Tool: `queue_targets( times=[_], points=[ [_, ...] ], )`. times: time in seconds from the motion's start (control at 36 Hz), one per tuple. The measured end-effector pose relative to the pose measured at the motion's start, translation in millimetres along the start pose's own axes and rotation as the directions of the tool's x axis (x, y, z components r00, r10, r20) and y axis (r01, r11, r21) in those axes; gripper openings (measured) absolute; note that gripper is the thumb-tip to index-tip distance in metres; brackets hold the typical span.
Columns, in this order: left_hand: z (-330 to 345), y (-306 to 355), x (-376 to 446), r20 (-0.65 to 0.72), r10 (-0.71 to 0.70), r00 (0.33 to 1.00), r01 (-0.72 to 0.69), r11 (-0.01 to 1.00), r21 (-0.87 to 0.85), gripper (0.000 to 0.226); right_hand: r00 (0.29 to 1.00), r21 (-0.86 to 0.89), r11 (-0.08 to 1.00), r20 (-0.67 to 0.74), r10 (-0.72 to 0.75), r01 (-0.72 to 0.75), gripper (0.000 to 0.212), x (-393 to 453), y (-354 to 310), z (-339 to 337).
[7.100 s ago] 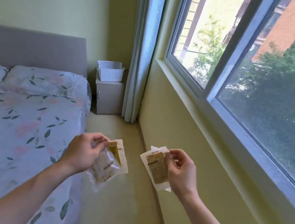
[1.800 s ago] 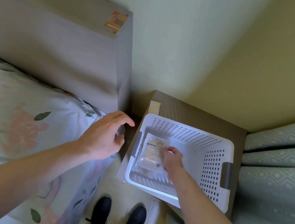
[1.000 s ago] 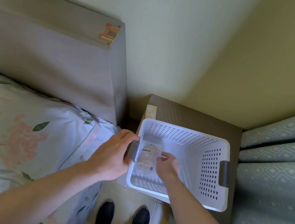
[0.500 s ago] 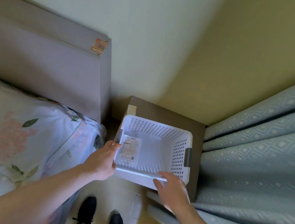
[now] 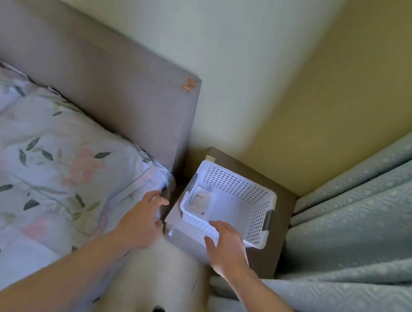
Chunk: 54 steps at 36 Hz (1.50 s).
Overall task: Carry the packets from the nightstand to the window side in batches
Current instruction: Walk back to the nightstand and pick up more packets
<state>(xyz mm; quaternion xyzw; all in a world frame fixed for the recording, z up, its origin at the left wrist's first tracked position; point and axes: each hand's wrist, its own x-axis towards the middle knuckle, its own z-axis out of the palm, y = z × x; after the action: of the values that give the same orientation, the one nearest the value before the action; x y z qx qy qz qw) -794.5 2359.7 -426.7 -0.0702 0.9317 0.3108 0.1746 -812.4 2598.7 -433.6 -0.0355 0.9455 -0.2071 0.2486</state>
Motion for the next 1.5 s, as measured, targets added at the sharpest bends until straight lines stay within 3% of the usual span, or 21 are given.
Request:
queue_targets(
  times=[0.19,0.31,0.44,0.72,0.94,1.19,1.33,1.5],
  points=[
    [-41.2,-61.9,-179.3,-0.177,-0.224,0.959,0.209,0.973,-0.095,0.05,0.92,0.038,0.926,0.103,-0.378,0.376,0.045,-87.6,-138.5,20.1],
    [-43.5,-109.8,-304.3,-0.319,-0.363,0.875,0.327,0.931,-0.162,0.048,0.796,0.027,0.82,0.221,-0.563,0.572,0.045,-155.8,-218.8,63.5],
    [-36.2,-173.2,-468.8,-0.441,-0.518,0.733,0.437,0.855,-0.279,0.047,0.592,0.028,0.645,0.366,-0.718,0.764,0.047,-264.1,-304.2,136.4],
    [-16.3,-266.7,-763.6,-0.503,-0.728,0.465,0.577,0.68,-0.452,0.053,0.292,0.188,0.429,0.494,-0.819,0.884,0.046,-499.2,-419.4,276.0],
    [-30.9,-331.8,-928.2,-0.531,-0.804,0.267,0.604,0.569,-0.558,0.052,0.12,0.275,0.308,0.538,-0.834,0.911,0.048,-629.4,-507.3,361.6],
    [-62.2,-425.0,-1060.7,-0.513,-0.844,0.155,0.654,0.477,-0.587,0.05,0.051,0.334,0.293,0.577,-0.815,0.896,0.049,-715.5,-613.1,470.1],
    [-88.6,-467.4,-1126.5,-0.491,-0.867,0.089,0.667,0.418,-0.617,0.048,0.047,0.364,0.303,0.569,-0.821,0.881,0.049,-764.3,-663.9,533.0],
    [-111.1,-526.9,-1191.0,-0.48,-0.87,0.116,0.668,0.425,-0.61,0.045,0.038,0.365,0.287,0.558,-0.829,0.886,0.049,-819.5,-718.7,580.4]
  ],
)
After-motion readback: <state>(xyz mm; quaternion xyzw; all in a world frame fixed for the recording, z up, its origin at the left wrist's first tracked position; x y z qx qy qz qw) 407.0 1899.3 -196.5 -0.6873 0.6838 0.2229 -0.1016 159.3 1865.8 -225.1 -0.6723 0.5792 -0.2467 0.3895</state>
